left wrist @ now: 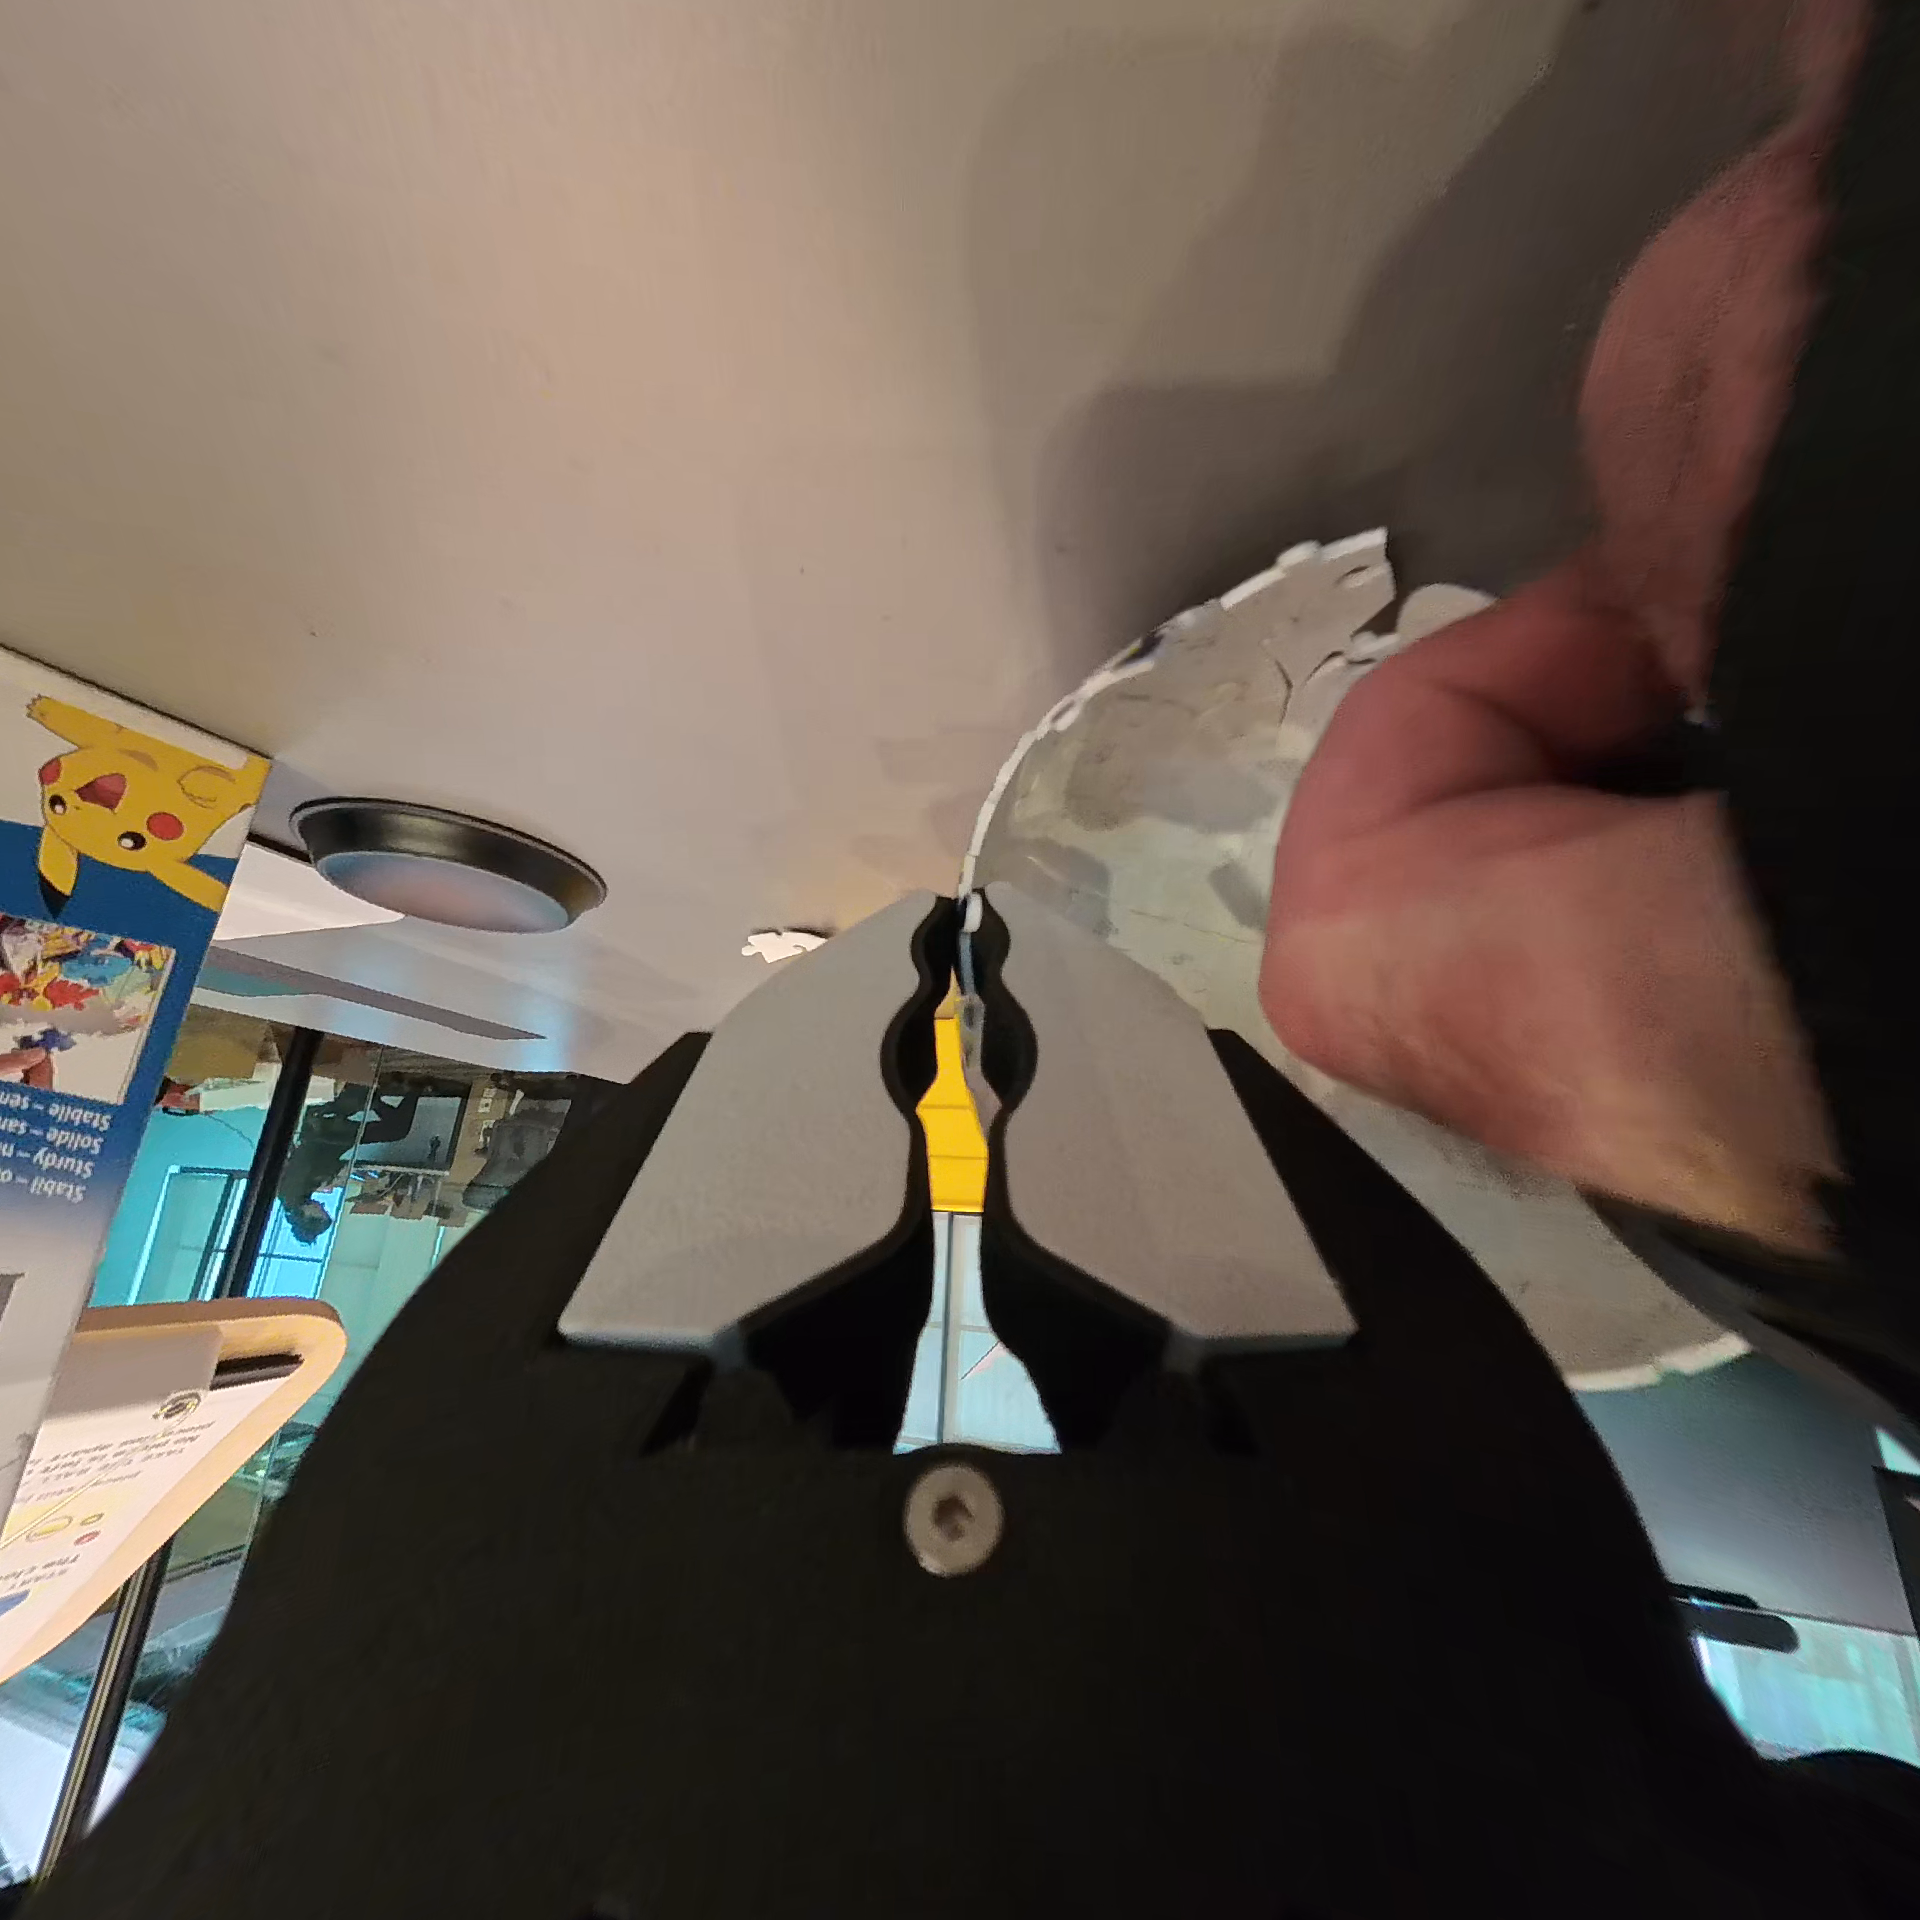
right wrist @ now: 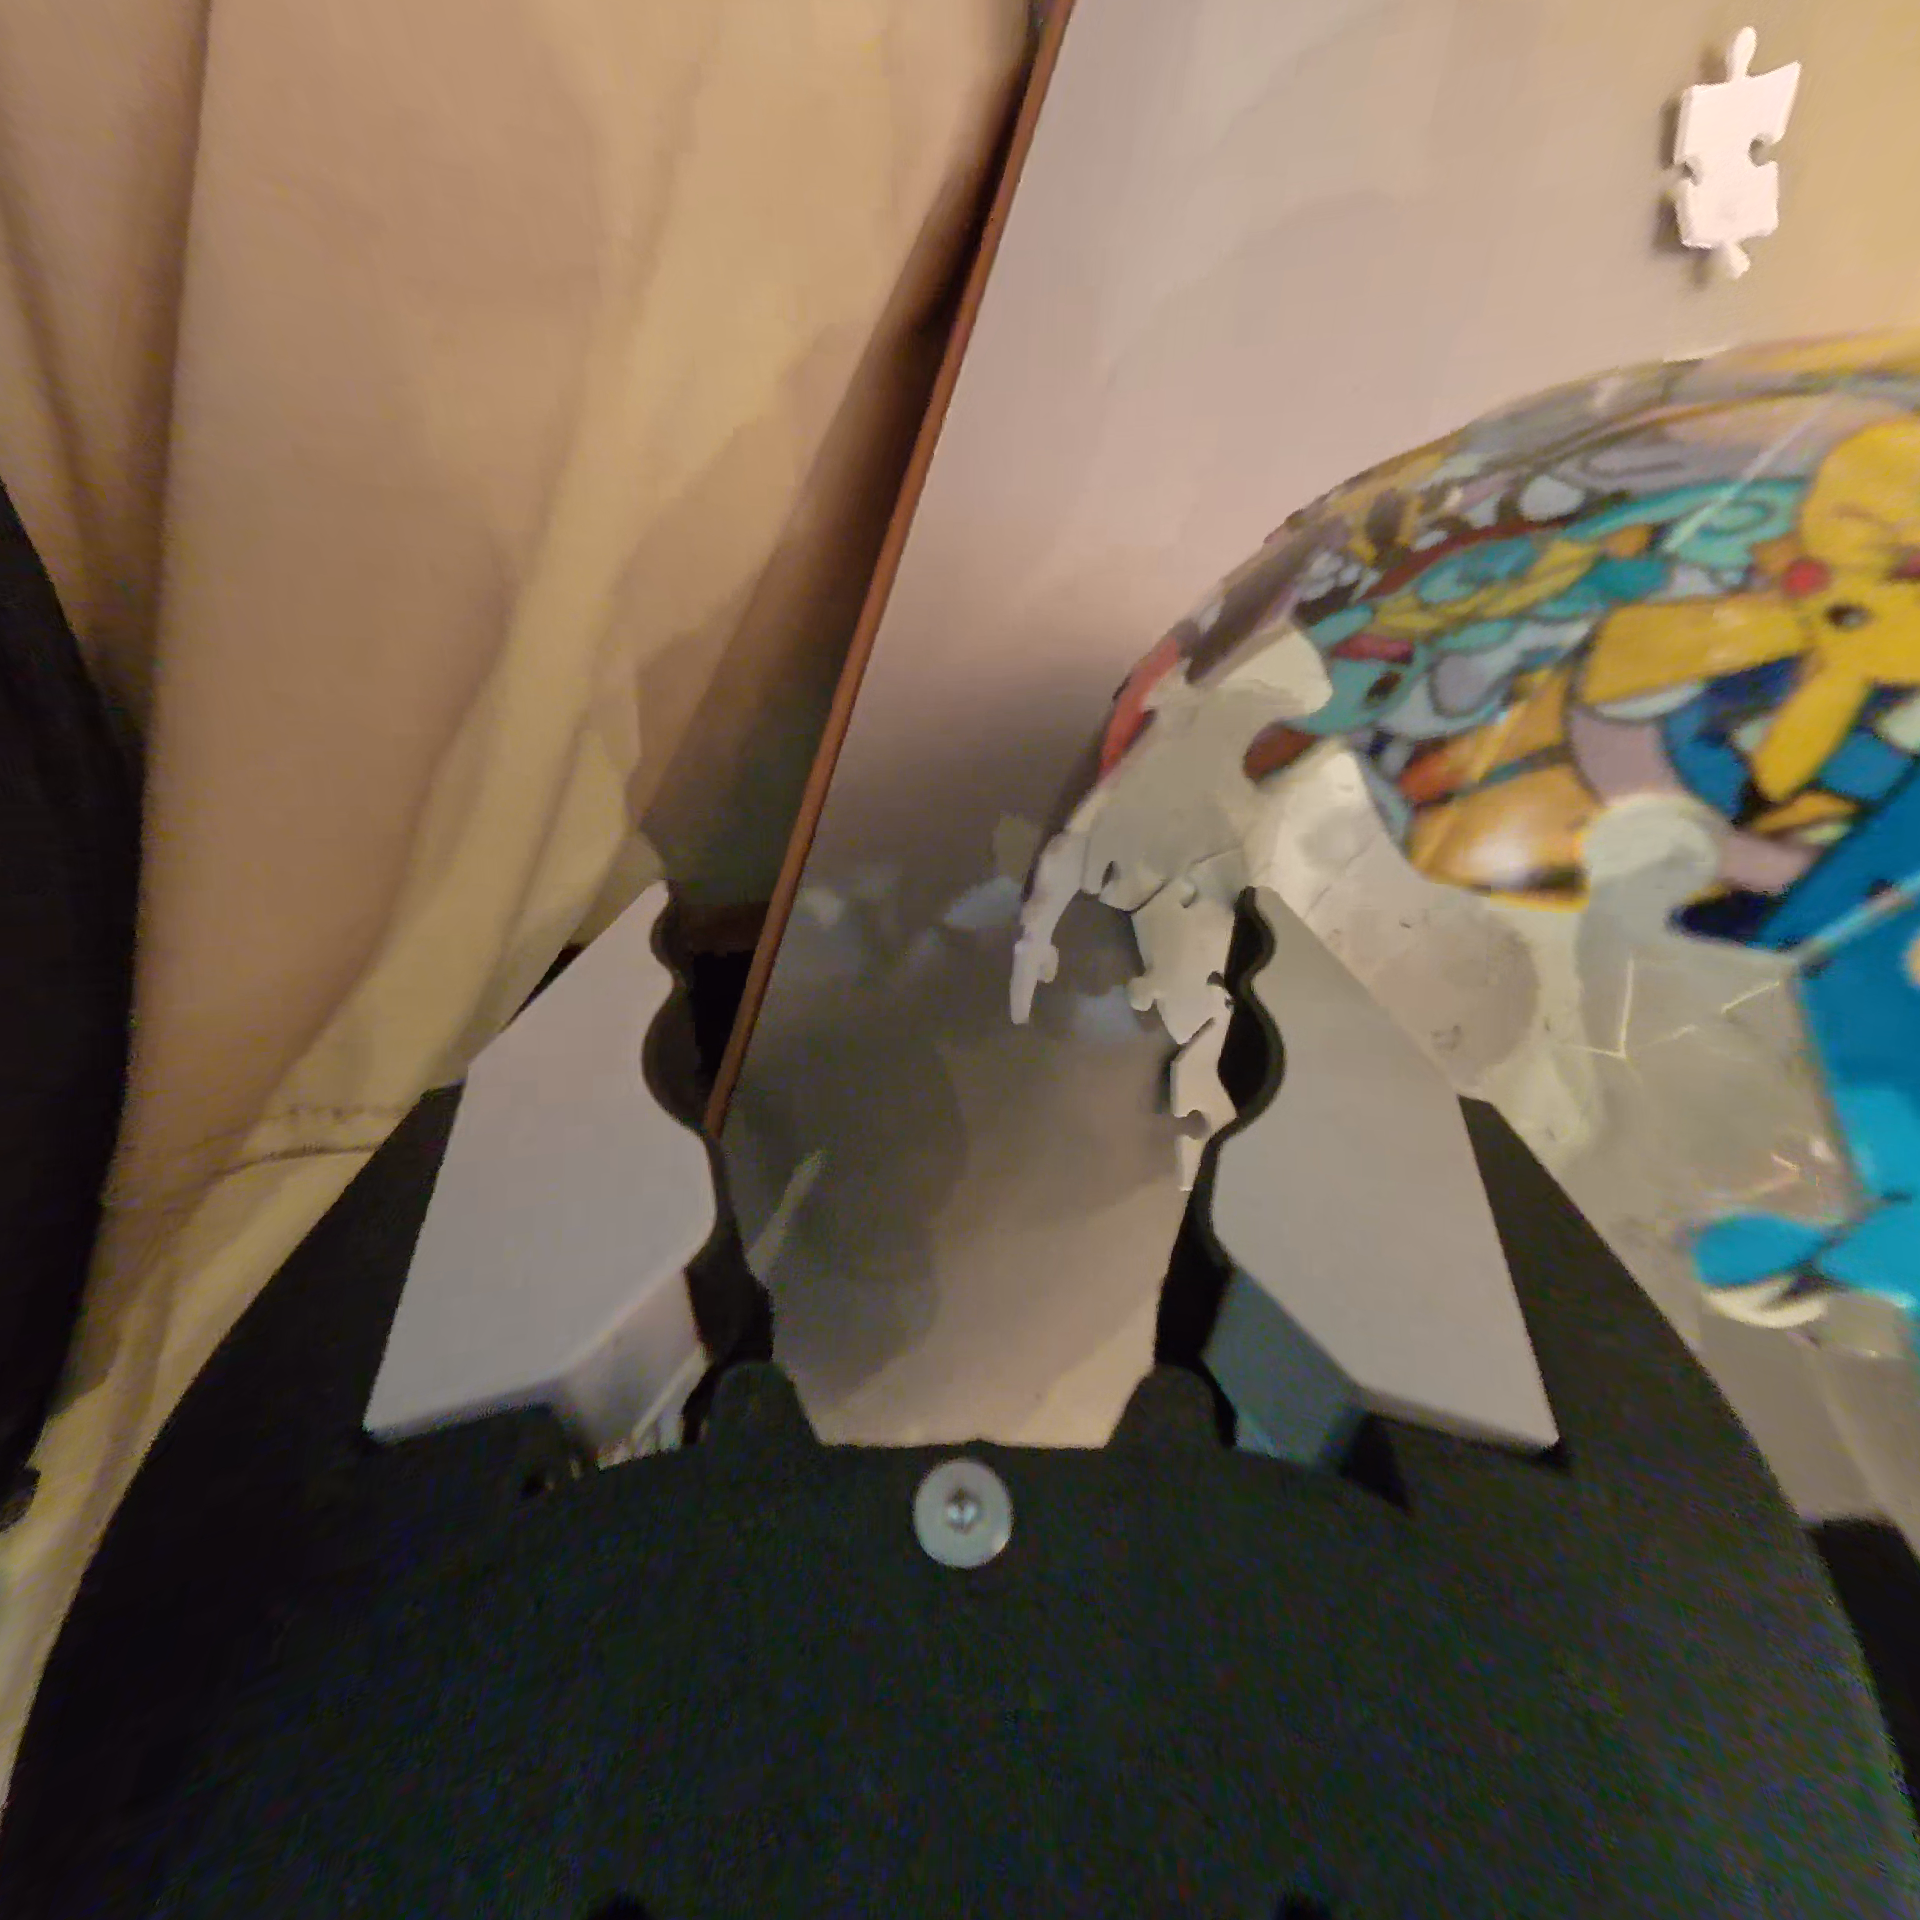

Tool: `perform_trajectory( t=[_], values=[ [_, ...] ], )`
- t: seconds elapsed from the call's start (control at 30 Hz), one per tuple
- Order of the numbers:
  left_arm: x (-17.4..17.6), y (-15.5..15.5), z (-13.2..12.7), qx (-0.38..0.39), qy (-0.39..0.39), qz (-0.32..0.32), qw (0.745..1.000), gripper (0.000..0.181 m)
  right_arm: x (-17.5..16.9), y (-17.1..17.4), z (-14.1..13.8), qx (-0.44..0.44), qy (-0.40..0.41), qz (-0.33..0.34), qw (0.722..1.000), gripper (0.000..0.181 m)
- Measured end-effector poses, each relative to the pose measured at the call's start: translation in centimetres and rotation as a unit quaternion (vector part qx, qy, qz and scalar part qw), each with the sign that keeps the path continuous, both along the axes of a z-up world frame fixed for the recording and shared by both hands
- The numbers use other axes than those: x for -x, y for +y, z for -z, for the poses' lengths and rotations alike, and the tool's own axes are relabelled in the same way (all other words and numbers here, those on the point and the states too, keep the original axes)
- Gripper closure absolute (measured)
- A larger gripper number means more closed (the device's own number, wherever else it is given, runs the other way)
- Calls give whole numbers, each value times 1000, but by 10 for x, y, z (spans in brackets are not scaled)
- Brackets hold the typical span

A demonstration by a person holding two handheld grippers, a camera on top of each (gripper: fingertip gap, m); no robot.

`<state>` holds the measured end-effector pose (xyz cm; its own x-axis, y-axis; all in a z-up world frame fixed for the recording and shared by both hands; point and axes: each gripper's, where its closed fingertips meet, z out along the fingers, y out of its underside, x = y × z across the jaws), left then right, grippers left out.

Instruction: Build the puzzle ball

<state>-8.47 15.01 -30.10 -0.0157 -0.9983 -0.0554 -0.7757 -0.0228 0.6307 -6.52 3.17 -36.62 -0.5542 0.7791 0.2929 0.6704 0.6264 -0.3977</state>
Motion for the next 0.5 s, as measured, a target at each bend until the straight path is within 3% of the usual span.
perform_trajectory(
  t=[0.03, 0.2, 0.5],
  values=[
    [1, 0, 0, 0, -1, -3, 1000, 179, -1, 2, -3, -1, 3, 7, 1000, 79],
    [7, 0, 1, -3, -14, -21, 1000, 179, -27, 1, -28, 29, 35, 12, 999, 84],
    [22, 3, -2, -20, -38, -68, 997, 179, -72, 9, -50, 108, 51, 61, 991, 85]
  ],
)
